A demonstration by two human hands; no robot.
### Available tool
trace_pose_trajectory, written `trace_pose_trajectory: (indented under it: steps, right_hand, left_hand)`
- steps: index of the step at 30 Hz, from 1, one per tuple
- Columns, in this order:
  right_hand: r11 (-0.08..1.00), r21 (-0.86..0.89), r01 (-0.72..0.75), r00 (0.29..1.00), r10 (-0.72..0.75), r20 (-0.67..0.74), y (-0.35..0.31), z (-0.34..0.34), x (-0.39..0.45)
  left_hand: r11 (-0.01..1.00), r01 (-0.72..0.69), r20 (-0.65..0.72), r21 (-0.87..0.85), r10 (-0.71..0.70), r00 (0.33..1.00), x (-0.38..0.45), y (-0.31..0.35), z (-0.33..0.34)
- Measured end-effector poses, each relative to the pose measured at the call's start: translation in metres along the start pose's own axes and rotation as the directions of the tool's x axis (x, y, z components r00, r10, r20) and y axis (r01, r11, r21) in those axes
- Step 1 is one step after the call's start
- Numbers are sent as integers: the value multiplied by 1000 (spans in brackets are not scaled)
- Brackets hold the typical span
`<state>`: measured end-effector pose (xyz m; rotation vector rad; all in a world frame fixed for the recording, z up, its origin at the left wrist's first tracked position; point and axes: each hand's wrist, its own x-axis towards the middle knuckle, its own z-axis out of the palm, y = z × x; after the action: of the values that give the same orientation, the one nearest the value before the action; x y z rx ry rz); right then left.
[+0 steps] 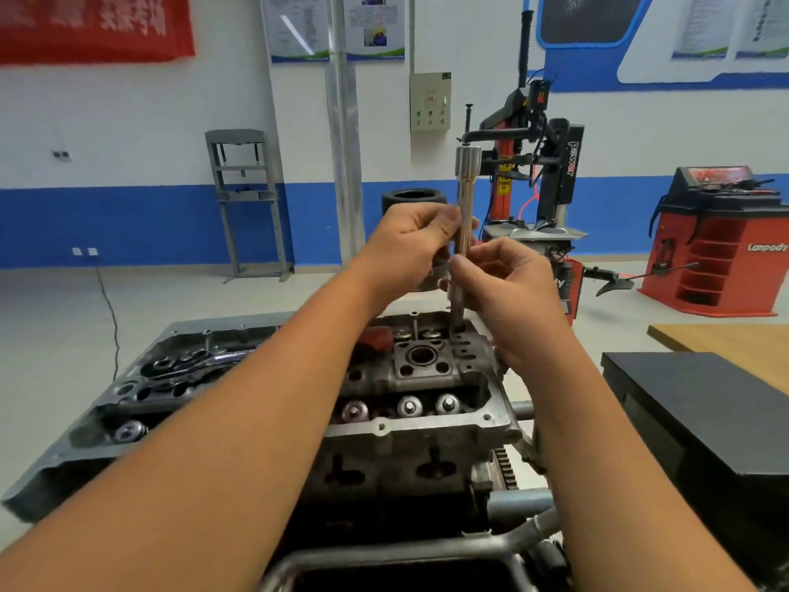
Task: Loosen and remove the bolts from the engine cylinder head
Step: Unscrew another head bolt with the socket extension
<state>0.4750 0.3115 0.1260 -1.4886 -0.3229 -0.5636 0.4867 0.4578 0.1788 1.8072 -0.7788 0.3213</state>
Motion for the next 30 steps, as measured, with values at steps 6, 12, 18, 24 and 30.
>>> trace_pose_trajectory:
  steps: [6, 12, 18, 24, 30]
  right_hand:
    - [999, -36, -17, 995, 21, 100, 2, -2, 8]
    - [988, -110, 107, 993, -111, -33, 3, 13, 3]
    - [951, -242, 191, 980, -197, 1, 8, 14, -3]
    - [919, -317, 234, 957, -276, -94, 9, 12, -3]
    - [949, -242, 202, 976, -215, -30, 6, 13, 0]
  left_hand:
    - [996, -81, -71, -46, 78, 994, 2, -25, -5]
    - [987, -116, -77, -108, 108, 991, 0, -28, -2]
    - [989, -134, -128, -65, 125, 984, -3, -26, -1]
    - [987, -160, -243, -15, 152, 958, -2, -24, 4]
    - [991, -122, -147, -48, 114, 983, -2, -22, 5]
